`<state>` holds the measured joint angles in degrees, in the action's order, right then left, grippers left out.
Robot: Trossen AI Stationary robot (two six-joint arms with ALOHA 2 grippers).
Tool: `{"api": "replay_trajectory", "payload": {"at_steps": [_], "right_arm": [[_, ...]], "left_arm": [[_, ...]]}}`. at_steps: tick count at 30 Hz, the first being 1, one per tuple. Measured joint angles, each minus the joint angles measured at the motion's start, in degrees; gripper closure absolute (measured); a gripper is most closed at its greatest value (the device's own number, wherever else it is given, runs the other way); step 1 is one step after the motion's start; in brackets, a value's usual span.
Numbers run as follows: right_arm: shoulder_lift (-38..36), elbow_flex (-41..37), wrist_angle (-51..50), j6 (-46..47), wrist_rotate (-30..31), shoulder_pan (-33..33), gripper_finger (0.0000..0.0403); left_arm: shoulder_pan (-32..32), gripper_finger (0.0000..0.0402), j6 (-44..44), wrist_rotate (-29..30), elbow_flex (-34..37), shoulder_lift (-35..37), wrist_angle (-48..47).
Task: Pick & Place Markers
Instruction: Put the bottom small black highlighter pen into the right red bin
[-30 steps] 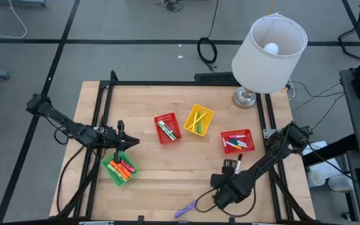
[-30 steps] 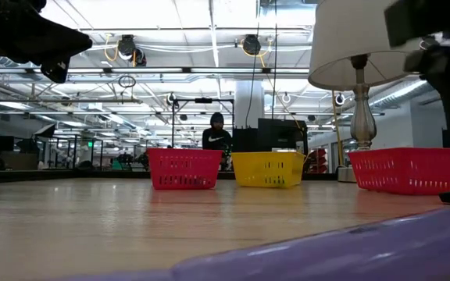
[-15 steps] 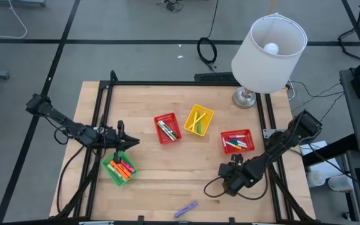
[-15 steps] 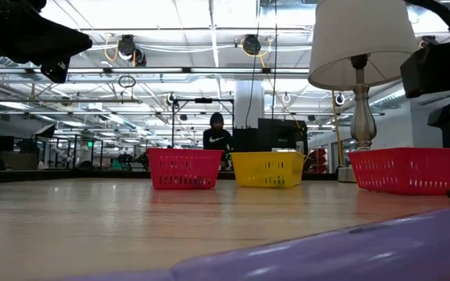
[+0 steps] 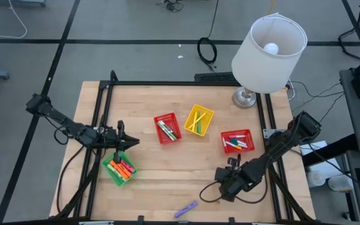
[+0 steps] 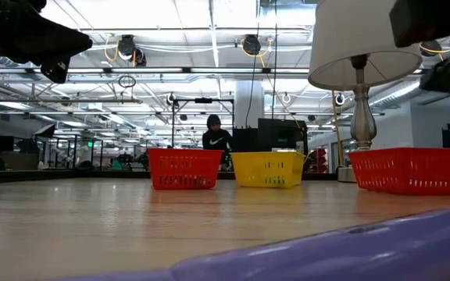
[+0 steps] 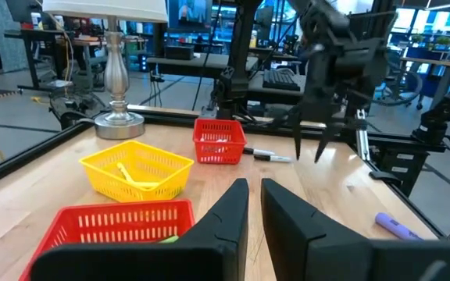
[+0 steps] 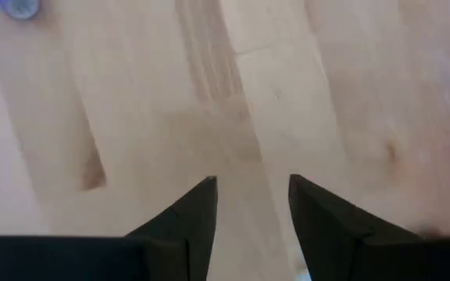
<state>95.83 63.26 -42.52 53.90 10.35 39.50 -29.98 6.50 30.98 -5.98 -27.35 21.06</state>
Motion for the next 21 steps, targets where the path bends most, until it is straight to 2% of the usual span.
{"api": "replay_trajectory", "payload": {"at_steps": [3,10,15,21], "right_arm": [[0.20,2.38,-6.57,5.76,-0.13,-0.01,0.0255],[0.14,2.05,-16.93,23.56,-0.13,-0.10,0.0255],[0.11,-0.05,-15.61,26.77,-2.84,-0.17,0.0255],[0.11,-3.88,-13.61,27.78,-3.15,-0.77,0.0255]], "left_arm": [[-0.02,0.0355,0.21,0.00,0.00,0.00,-0.02],[-0.01,0.0355,2.29,-0.02,0.00,0.00,-0.02],[-0.01,0.0355,2.69,-0.02,0.00,-0.02,-0.08],[-0.02,0.0355,2.69,0.00,0.00,-0.02,-0.13]]}}
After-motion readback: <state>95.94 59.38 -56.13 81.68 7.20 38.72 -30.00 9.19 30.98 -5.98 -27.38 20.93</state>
